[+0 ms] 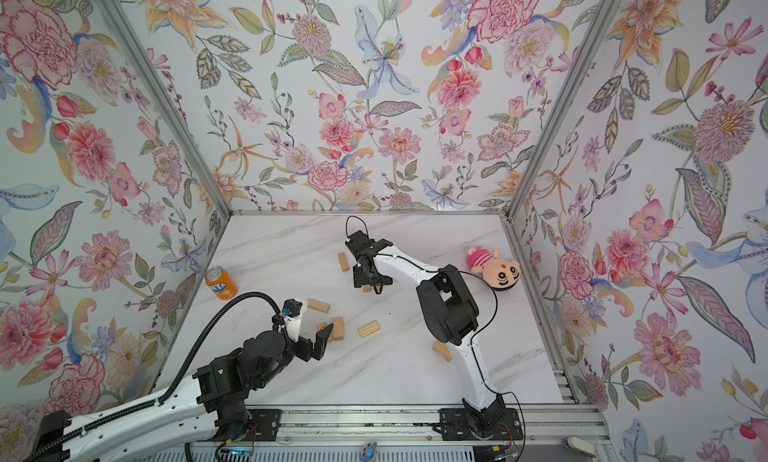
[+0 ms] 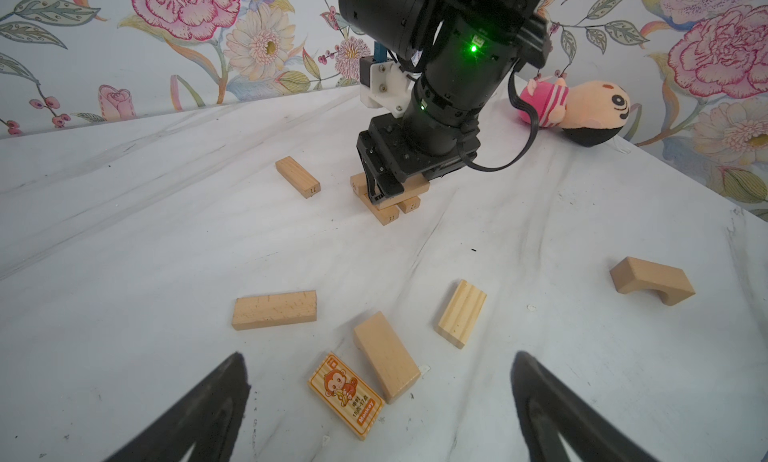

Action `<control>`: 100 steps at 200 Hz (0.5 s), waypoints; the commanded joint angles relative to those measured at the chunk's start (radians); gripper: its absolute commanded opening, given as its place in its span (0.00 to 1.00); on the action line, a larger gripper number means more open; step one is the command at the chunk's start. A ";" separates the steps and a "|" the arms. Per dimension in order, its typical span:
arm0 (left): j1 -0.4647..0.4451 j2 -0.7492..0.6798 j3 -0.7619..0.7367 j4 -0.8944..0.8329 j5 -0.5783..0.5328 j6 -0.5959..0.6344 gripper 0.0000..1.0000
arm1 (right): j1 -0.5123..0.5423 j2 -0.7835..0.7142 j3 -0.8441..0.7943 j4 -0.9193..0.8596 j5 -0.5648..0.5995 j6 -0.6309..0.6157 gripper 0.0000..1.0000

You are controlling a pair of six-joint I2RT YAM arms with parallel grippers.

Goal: Build the wood block tower
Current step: 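Lift the flat block with the right gripper and carry it beside the arch, then lower the flat block against the arch legs and open the right gripper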

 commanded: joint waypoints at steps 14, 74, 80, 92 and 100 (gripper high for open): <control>0.013 -0.012 0.012 -0.010 -0.023 -0.005 0.99 | 0.006 0.033 0.026 -0.032 -0.006 -0.013 0.73; 0.014 -0.017 0.010 -0.010 -0.024 -0.007 0.99 | 0.004 0.042 0.034 -0.031 -0.007 -0.017 0.74; 0.015 -0.017 0.009 -0.009 -0.025 -0.006 0.99 | 0.004 0.042 0.036 -0.032 -0.006 -0.017 0.74; 0.014 -0.017 0.010 -0.010 -0.024 -0.006 0.99 | 0.004 0.042 0.038 -0.034 -0.007 -0.017 0.74; 0.014 -0.017 0.010 -0.009 -0.025 -0.007 0.99 | 0.004 0.045 0.040 -0.034 -0.007 -0.017 0.74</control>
